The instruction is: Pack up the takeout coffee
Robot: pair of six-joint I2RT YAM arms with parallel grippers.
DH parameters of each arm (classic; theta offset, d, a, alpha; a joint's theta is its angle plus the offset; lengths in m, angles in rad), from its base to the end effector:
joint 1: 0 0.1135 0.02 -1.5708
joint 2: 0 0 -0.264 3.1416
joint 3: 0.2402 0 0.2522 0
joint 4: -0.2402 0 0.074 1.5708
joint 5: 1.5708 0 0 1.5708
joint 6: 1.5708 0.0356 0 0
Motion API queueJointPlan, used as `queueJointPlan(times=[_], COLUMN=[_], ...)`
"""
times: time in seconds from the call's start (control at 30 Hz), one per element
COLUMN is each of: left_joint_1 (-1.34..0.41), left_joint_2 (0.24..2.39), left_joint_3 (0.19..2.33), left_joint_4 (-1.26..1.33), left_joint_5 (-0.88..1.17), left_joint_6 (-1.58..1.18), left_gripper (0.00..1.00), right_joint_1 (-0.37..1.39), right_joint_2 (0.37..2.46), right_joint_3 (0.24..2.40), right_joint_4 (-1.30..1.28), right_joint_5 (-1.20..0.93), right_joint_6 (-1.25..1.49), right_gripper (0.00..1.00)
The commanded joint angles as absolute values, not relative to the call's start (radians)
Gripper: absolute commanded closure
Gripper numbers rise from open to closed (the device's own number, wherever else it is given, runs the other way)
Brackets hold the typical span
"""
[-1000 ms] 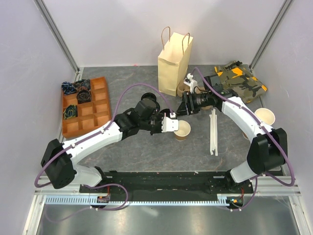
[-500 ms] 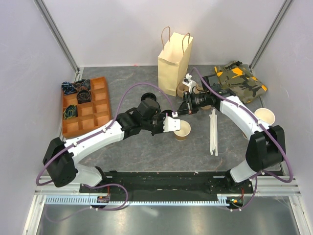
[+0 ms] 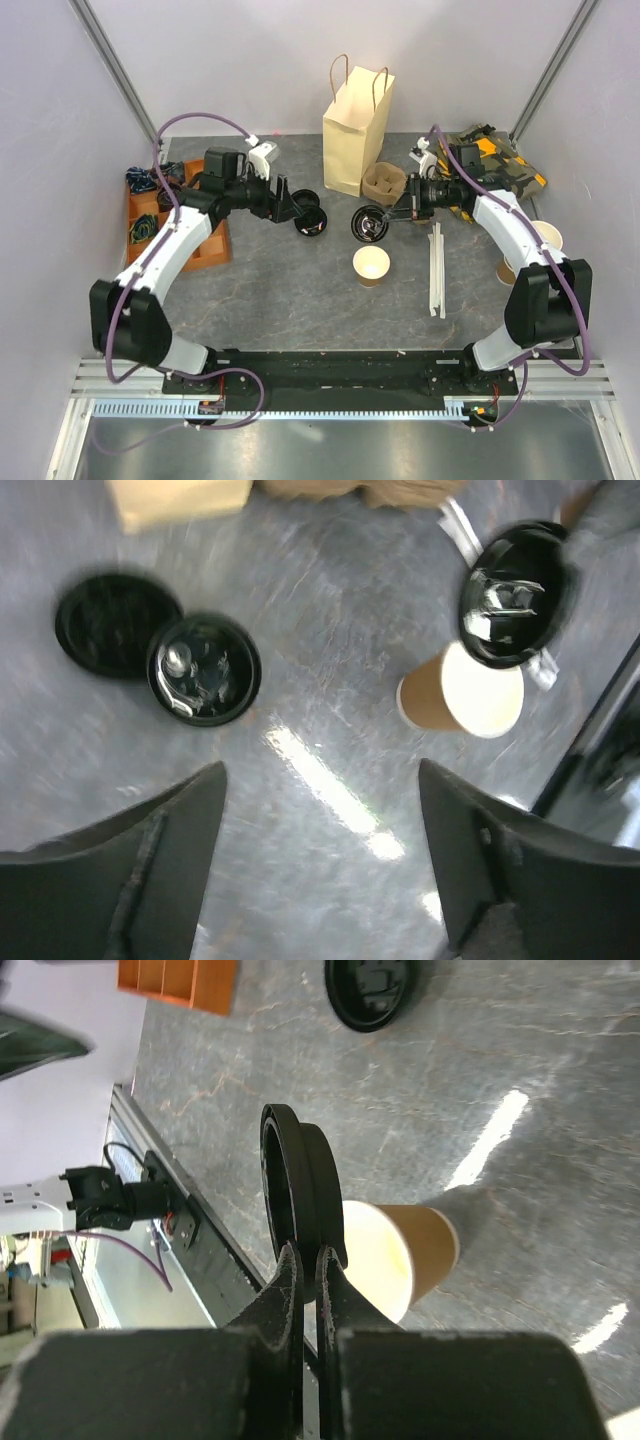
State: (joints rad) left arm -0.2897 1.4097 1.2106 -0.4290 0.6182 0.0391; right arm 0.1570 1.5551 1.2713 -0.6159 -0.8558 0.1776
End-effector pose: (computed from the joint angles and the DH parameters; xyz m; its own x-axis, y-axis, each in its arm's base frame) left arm 0.2941 -0.1092 0.3239 -0.5360 0.1930 -0.8218 0.7037 0.6399 -0.3087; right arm 0.3201 0.0779 0.2902 -0.8614 -0.0191 -0.5076 -0.4207 0.5867 0.6919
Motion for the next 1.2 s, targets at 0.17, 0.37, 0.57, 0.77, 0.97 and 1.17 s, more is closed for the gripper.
queueJointPlan(times=[0.17,0.37,0.57,0.77,0.97,1.17], left_joint_1=[-0.244,-0.242,-0.245,-0.247,-0.255,-0.268], left_joint_2=[1.632,1.765,1.854,1.896,1.921,1.944], left_joint_3=[1.179,1.242,1.295,1.312,1.321,1.335], left_joint_4=[-0.334,-0.336,-0.321,-0.299,-0.284,-0.275], left_joint_5=[0.523,0.446,0.413,0.400,0.396,0.383], left_joint_6=[-0.377,-0.359,-0.353,-0.347,-0.330,-0.328], left_gripper=[0.50,0.60,0.57,0.56,0.57,0.59], right_joint_1=[0.121,0.118,0.114,0.113,0.112,0.110], right_joint_2=[1.516,1.520,1.529,1.546,1.552,1.560], right_joint_3=[1.319,1.324,1.328,1.333,1.333,1.338], right_joint_4=[-0.620,-0.621,-0.627,-0.626,-0.629,-0.629], right_joint_5=[-0.839,-0.834,-0.836,-0.841,-0.842,-0.844], right_joint_6=[0.158,0.158,0.153,0.153,0.152,0.152], right_gripper=[1.00,1.00,1.00,1.00,1.00,1.00])
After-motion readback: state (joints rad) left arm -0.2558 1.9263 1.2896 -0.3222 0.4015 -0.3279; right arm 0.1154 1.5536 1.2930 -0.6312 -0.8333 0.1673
